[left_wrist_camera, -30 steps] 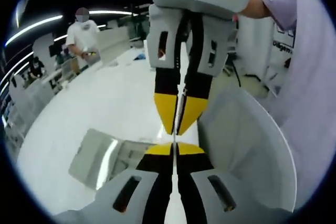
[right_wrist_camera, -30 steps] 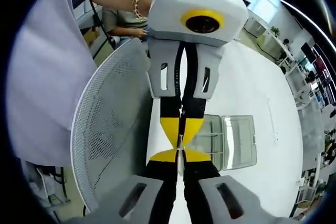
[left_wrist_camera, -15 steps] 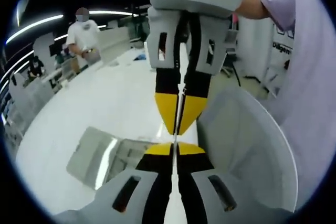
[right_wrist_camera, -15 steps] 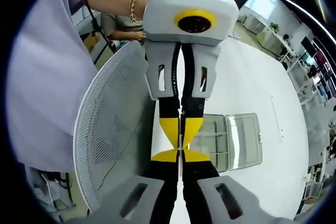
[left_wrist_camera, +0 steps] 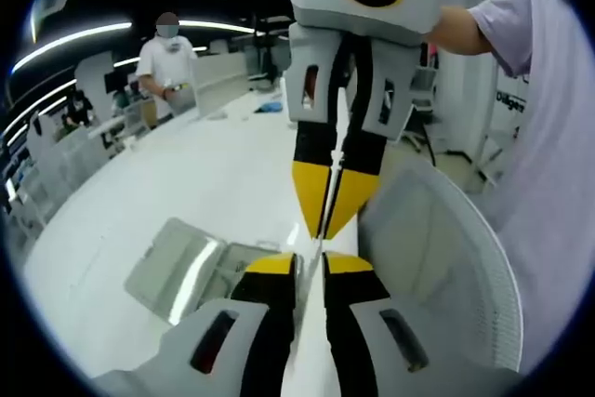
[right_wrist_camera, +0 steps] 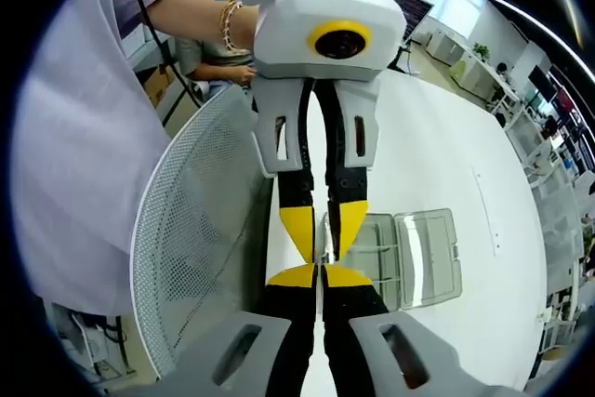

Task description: Insert the divider into the dual guide fixture by aligning both edges with the guide slots and pushing it downward to the bottom, including one-sided entry, uneven engagement, binding, and posture correction.

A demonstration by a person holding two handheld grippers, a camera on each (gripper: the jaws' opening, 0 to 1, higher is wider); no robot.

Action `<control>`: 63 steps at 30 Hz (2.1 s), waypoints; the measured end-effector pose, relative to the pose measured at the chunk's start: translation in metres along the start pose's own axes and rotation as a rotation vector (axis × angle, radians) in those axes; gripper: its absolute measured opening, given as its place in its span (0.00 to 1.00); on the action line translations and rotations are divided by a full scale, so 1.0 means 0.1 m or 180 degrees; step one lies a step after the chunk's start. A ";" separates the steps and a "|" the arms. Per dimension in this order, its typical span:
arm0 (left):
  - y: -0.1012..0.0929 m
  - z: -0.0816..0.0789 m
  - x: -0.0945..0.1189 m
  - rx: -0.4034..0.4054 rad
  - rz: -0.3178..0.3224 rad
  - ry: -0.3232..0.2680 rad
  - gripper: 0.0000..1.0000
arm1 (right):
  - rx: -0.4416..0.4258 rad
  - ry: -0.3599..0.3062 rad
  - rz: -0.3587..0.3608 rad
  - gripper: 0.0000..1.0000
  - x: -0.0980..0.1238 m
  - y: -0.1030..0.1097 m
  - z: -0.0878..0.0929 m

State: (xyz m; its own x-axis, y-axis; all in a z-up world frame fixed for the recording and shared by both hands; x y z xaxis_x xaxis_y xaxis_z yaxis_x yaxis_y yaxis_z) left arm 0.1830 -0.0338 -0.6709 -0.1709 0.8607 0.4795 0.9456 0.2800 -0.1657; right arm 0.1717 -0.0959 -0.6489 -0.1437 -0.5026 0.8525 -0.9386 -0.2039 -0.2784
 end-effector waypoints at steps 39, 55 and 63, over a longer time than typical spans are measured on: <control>0.02 -0.03 0.70 0.0522 -0.0543 -0.0527 0.21 | -0.0098 0.0377 -0.0083 0.00 -0.03 -0.37 0.40; 0.02 0.05 0.71 0.0658 -0.0603 -0.0516 0.21 | -0.0189 0.0486 -0.0275 0.00 -0.27 -0.44 0.62; 0.06 0.09 0.75 0.0717 -0.0676 -0.0516 0.21 | -0.0206 0.0534 -0.0350 0.00 -0.39 -0.48 0.72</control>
State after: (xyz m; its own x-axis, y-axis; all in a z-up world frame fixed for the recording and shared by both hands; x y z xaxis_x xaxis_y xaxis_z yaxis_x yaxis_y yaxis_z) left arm 0.1737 0.0364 -0.6438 -0.4161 0.8245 0.3834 0.8025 0.5312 -0.2716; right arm 0.2447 -0.1267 -0.7009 -0.0843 -0.3322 0.9394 -0.9689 -0.1926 -0.1551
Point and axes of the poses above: the point that each gripper's makers call its tool centre point, and the gripper's own axes: x roughly backward along the fingers, y roughly to its left, z roughly out of its underside, the point moved 5 cm from there along x, roughly backward along the fingers, and after that the axes turned 13 degrees about x, right-handed, at the moved point
